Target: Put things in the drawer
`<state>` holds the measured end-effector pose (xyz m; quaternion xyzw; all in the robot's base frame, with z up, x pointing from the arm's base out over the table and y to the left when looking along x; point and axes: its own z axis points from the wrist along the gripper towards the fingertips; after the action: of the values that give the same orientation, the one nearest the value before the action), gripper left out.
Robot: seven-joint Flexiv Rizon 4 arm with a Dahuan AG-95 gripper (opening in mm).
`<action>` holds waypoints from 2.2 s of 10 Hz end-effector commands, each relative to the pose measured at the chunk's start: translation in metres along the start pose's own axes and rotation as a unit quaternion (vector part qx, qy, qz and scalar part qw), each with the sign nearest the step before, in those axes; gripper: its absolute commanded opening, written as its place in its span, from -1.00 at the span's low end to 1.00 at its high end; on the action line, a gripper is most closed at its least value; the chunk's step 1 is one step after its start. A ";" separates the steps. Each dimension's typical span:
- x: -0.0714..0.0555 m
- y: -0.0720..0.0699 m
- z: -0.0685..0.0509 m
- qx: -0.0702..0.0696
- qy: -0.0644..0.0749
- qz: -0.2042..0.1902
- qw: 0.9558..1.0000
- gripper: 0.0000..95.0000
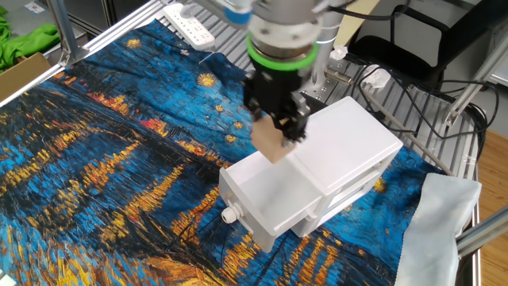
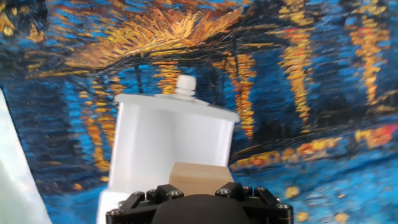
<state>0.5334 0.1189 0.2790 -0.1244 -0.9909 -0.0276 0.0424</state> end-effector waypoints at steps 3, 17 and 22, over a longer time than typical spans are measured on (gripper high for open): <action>-0.007 0.007 0.031 -0.021 -0.016 0.010 1.000 -1.00; -0.021 0.005 0.072 -0.021 -0.040 0.013 0.999 -1.00; -0.023 0.006 0.068 -0.013 -0.050 0.005 0.999 -1.00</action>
<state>0.5492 0.1229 0.2104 -0.1343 -0.9903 -0.0190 -0.0299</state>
